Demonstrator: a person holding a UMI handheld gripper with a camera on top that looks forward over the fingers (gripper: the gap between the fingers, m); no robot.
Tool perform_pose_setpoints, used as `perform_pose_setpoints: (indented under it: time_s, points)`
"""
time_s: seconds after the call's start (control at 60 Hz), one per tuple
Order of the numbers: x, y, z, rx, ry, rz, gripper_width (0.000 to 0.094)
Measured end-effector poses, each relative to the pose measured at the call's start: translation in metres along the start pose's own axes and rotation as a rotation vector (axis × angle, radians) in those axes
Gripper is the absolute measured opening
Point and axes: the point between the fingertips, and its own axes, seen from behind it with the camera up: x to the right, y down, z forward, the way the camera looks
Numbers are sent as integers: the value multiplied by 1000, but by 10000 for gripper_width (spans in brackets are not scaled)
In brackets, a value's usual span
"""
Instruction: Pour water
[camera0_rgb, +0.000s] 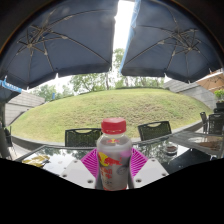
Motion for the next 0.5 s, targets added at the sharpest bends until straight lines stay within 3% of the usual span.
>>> perform_pose_setpoints:
  time_s: [0.1,0.15,0.25,0.283,0.417,0.5]
  points:
    - [-4,56,22,-57,-31,-50,363]
    - [-3,51,1,-86,-40,-82,362]
    - [-7,93,7,-183,-56,-59,365]
    - [3,81,2,-147,-52,-48,362]
    - [-1,87,2,-149,-49,-41,383]
    - [-1,91,7,-168,-37,-38,503]
